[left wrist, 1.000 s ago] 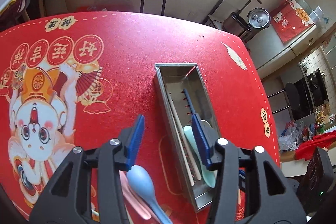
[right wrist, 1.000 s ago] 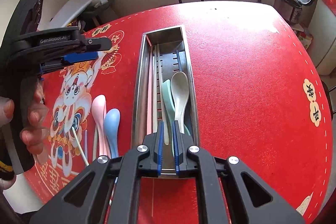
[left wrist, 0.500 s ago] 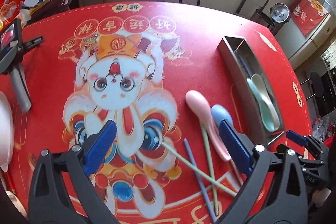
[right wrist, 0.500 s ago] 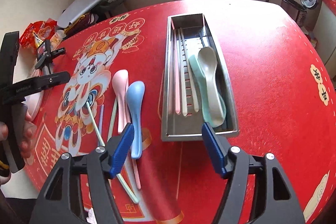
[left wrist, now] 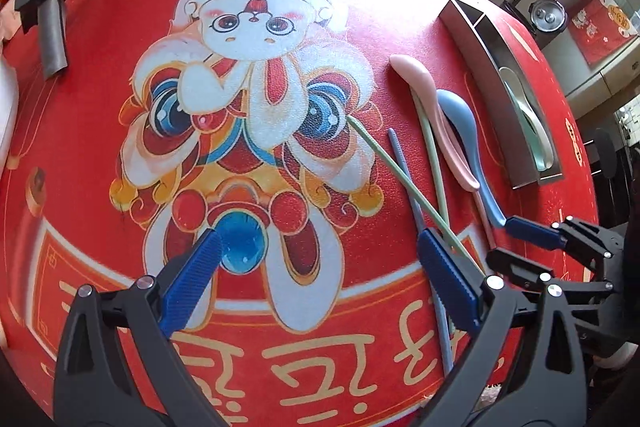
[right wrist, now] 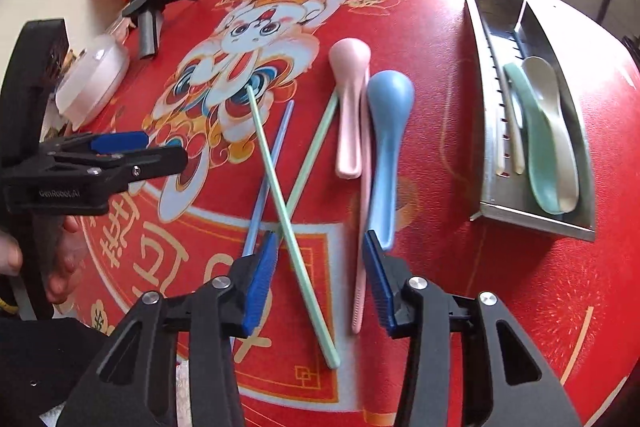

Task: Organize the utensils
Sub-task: 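Move both tools back over the utensil pile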

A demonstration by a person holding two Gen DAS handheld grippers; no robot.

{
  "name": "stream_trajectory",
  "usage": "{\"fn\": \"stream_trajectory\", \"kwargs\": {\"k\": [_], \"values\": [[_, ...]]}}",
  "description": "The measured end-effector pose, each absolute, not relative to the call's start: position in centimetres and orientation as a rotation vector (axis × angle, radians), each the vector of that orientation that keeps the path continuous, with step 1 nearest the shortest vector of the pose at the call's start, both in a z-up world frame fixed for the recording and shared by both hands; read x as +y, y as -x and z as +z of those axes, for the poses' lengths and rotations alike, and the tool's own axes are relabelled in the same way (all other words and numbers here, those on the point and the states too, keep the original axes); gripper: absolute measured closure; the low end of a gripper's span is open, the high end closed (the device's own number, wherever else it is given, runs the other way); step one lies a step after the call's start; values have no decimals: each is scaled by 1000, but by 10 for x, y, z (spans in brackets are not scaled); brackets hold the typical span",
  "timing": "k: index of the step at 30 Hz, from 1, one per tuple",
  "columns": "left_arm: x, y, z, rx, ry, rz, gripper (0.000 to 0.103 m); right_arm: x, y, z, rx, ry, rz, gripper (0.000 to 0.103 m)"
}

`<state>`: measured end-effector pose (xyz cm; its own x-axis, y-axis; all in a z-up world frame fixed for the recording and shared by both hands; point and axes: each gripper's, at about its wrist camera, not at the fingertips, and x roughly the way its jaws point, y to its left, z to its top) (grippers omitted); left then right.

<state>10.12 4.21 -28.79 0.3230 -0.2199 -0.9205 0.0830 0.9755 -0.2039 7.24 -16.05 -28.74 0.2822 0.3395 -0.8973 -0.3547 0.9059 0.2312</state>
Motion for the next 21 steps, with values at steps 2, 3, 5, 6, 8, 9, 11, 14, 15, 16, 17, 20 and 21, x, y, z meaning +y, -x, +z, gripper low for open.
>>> {"fn": "stream_trajectory", "kwargs": {"k": [2,3,5,6,8,9,11,14,15,16,17,20,21], "values": [[48,-98,-286,1220,154,-188,6,-153,-74,-294,1216,36,484,69],[51,-97,-287,1222,165,-184,6,-150,-74,-297,1225,44,491,71],[53,-96,-289,1230,180,-182,7,-145,-75,-302,1242,57,500,75],[53,-95,-290,1235,183,-182,7,-144,-75,-303,1238,63,502,76],[52,-94,-292,1242,188,-187,7,-143,-76,-303,1232,69,504,78],[51,-93,-292,1243,186,-191,7,-143,-76,-303,1234,67,506,85],[45,-93,-292,1243,175,-209,8,-144,-77,-305,1237,69,505,93],[30,-95,-292,1247,131,-259,12,-148,-77,-306,1236,56,503,97],[24,-95,-293,1251,111,-273,12,-151,-76,-306,1235,45,495,97],[17,-96,-293,1252,87,-289,12,-154,-76,-306,1233,31,485,97],[10,-97,-294,1252,64,-303,12,-158,-75,-306,1233,15,475,97],[-13,-98,-297,1251,-43,-332,24,-170,-73,-307,1232,-47,449,97],[-20,-99,-299,1252,-78,-334,28,-174,-73,-308,1232,-64,442,97]]}}
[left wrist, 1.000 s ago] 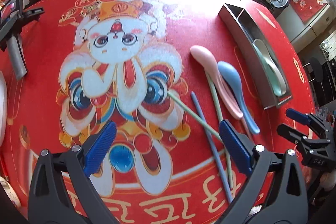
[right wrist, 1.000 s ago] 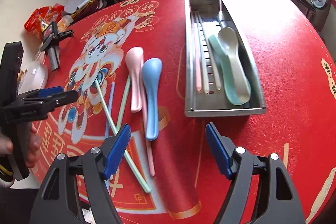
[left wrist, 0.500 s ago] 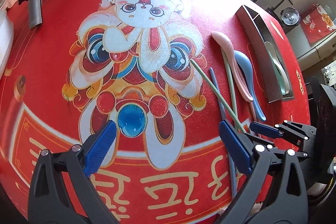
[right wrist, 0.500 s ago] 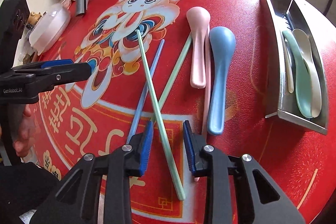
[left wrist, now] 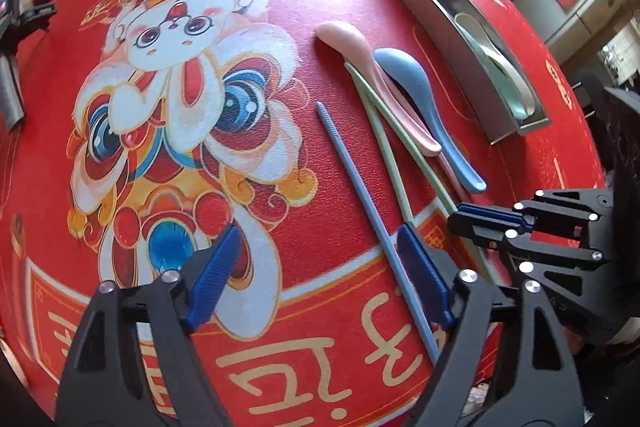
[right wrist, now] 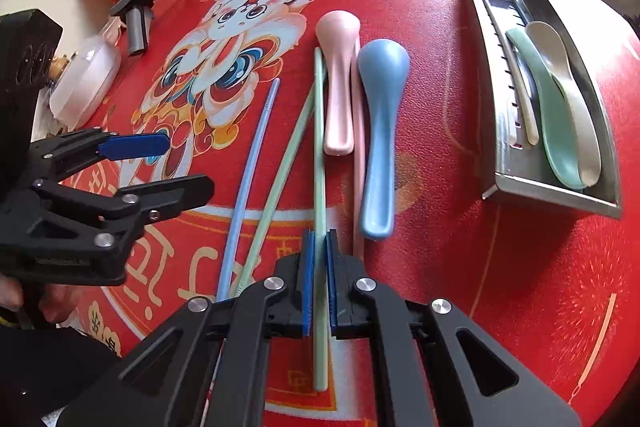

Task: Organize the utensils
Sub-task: 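Move both tools back over the utensil pile, then grasp a blue chopstick with the left tool while the right grasps a pale green chopstick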

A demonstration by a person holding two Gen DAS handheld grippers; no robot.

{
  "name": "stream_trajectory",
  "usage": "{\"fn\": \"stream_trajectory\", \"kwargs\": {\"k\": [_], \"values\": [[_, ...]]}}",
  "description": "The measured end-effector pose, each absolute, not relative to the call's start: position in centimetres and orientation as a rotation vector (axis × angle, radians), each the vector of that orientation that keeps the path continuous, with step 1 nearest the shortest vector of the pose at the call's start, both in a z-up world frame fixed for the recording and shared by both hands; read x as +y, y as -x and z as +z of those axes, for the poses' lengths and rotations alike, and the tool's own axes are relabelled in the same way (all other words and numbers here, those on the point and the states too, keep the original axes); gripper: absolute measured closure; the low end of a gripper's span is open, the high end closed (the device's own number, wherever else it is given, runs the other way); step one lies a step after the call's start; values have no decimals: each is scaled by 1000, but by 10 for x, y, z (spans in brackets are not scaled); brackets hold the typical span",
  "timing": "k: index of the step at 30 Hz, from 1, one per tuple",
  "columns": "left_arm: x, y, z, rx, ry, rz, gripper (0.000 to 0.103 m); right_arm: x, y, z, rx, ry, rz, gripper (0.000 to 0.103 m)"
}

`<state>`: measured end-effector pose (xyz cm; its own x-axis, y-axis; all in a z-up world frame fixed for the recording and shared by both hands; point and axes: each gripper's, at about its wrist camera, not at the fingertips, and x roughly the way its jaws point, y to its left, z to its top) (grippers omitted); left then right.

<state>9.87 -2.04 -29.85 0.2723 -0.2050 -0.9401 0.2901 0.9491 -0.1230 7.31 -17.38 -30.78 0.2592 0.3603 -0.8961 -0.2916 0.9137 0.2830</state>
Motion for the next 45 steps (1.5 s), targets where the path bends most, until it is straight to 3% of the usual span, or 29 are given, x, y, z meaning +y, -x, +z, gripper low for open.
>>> {"fn": "stream_trajectory", "kwargs": {"k": [12,26,29,31,33,37,45], "values": [[-60,-105,-313,1257,-253,-340,42,-186,-70,-310,1225,-123,427,97],[-62,-96,-315,1232,-266,-312,39,-188,-69,-310,1224,-134,429,96],[-55,-95,-313,1225,-249,-297,52,-188,-69,-310,1225,-136,428,96],[-46,-97,-311,1222,-226,-272,71,-187,-69,-310,1225,-139,427,96],[-36,-100,-310,1224,-187,-257,81,-187,-69,-310,1225,-139,426,96],[-20,-103,-309,1240,-87,-267,87,-188,-69,-310,1225,-138,426,96],[0,-110,-311,1259,13,-285,91,-188,-69,-310,1225,-139,427,96]]}}
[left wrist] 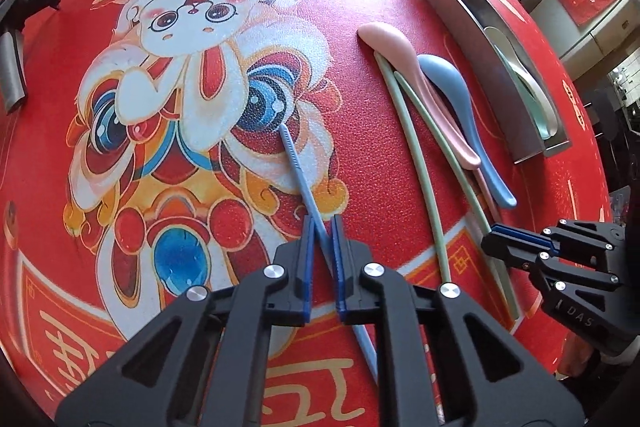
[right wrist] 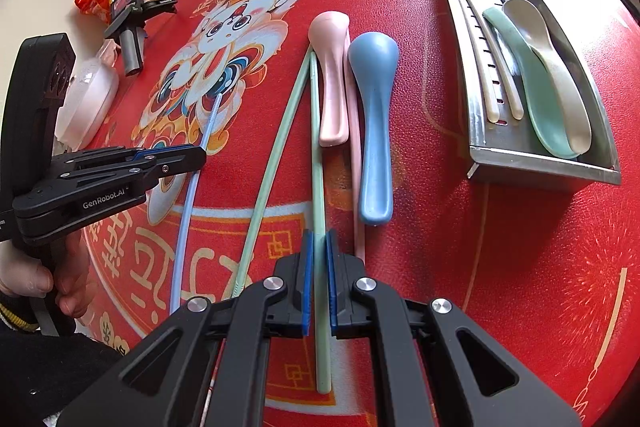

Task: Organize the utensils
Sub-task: 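Grasp a blue chopstick with the left tool while the right grasps a pale green chopstick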

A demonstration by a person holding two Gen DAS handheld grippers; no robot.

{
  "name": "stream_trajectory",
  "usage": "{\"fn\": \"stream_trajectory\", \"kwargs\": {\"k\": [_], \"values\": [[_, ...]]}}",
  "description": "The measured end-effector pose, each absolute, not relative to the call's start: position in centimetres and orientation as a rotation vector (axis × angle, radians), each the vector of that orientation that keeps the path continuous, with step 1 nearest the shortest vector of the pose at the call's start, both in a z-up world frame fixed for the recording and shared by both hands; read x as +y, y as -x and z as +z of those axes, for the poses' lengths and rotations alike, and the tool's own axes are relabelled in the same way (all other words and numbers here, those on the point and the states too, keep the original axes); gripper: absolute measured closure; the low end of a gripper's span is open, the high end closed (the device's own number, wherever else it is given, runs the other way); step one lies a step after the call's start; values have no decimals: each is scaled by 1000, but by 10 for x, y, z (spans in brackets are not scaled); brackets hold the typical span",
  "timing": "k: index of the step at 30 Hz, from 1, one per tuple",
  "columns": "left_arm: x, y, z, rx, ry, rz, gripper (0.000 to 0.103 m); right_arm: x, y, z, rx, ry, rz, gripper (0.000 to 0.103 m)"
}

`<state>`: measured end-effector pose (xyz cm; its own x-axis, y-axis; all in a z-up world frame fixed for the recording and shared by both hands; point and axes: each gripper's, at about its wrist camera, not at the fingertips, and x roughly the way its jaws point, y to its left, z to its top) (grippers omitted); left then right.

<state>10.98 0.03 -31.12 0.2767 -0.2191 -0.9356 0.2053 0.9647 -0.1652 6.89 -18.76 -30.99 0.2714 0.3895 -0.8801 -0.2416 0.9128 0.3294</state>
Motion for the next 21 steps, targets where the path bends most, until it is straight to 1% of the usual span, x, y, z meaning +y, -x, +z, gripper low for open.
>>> {"fn": "stream_trajectory", "kwargs": {"k": [8,11,13,14,18,21], "values": [[-1,-125,-310,1254,5,-280,92,-187,-69,-310,1225,-137,426,96],[-5,-123,-308,1265,-22,-279,90,-188,-69,-310,1224,-137,424,96],[-7,-116,-307,1276,-30,-302,79,-188,-69,-310,1224,-138,424,96],[-8,-111,-307,1280,-43,-309,78,-188,-69,-310,1224,-139,424,96],[-10,-96,-308,1287,-88,-310,78,-188,-69,-310,1225,-137,424,96],[-8,-91,-308,1286,-95,-286,84,-186,-69,-309,1226,-127,419,96]]}}
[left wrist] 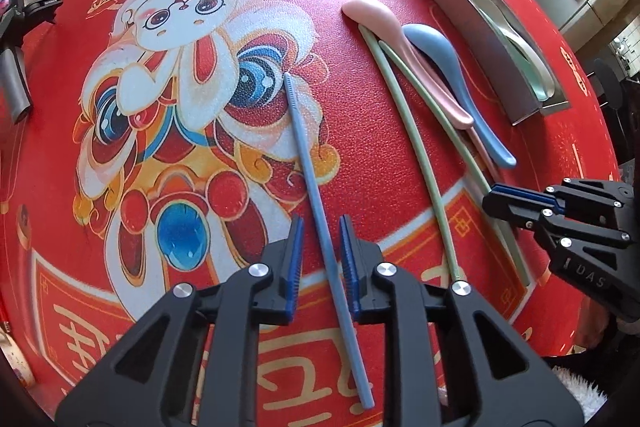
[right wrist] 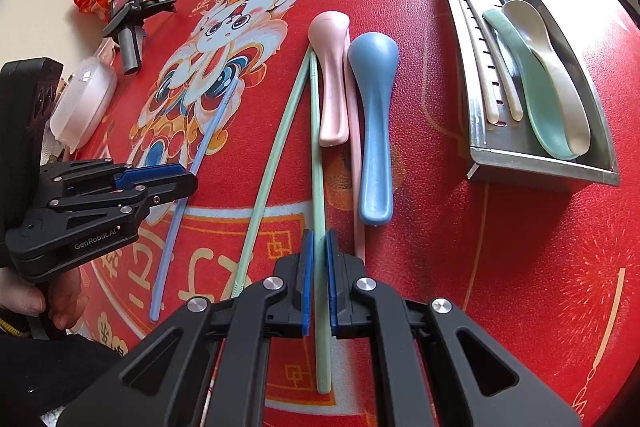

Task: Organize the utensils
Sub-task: 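Grasp a blue chopstick with the left tool while the right grasps a pale green chopstick, then carry both held chopsticks over to the steel tray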

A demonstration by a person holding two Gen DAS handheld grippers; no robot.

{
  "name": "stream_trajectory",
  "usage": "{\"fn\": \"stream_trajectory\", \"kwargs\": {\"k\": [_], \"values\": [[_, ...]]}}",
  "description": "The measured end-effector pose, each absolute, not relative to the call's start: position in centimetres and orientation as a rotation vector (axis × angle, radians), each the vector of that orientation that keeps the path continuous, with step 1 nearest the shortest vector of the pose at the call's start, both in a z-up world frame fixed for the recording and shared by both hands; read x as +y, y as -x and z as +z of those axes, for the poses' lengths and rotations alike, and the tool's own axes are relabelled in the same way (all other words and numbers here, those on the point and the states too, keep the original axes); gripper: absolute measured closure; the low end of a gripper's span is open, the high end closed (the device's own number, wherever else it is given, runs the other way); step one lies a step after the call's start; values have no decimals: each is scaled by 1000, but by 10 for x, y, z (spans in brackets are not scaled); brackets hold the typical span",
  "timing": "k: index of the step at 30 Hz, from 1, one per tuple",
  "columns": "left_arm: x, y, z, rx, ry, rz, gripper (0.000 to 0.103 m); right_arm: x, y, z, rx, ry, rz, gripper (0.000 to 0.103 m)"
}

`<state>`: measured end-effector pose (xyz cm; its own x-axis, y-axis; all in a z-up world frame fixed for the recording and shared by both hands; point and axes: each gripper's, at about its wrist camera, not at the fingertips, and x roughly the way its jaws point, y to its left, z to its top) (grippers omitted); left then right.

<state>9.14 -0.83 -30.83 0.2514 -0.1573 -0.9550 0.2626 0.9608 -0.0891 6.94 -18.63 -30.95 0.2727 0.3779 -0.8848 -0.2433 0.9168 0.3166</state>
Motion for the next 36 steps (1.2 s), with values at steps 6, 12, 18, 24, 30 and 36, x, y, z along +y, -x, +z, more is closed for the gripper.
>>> {"fn": "stream_trajectory", "kwargs": {"k": [6,12,18,24,30,36], "values": [[-9,-90,-308,1274,-128,-266,90,-178,-71,-308,1229,-74,403,96],[12,-94,-309,1277,17,-281,93,-172,-71,-306,1230,-24,389,97],[48,-90,-300,1238,173,-256,93,-173,-68,-293,1183,-69,425,97],[64,-85,-286,1208,265,-265,93,-174,-65,-275,1126,-97,451,97],[67,-85,-271,1183,287,-298,93,-197,-67,-262,1090,-194,407,97],[52,-95,-253,1164,292,-350,93,-227,-68,-252,1053,-280,353,97]]}}
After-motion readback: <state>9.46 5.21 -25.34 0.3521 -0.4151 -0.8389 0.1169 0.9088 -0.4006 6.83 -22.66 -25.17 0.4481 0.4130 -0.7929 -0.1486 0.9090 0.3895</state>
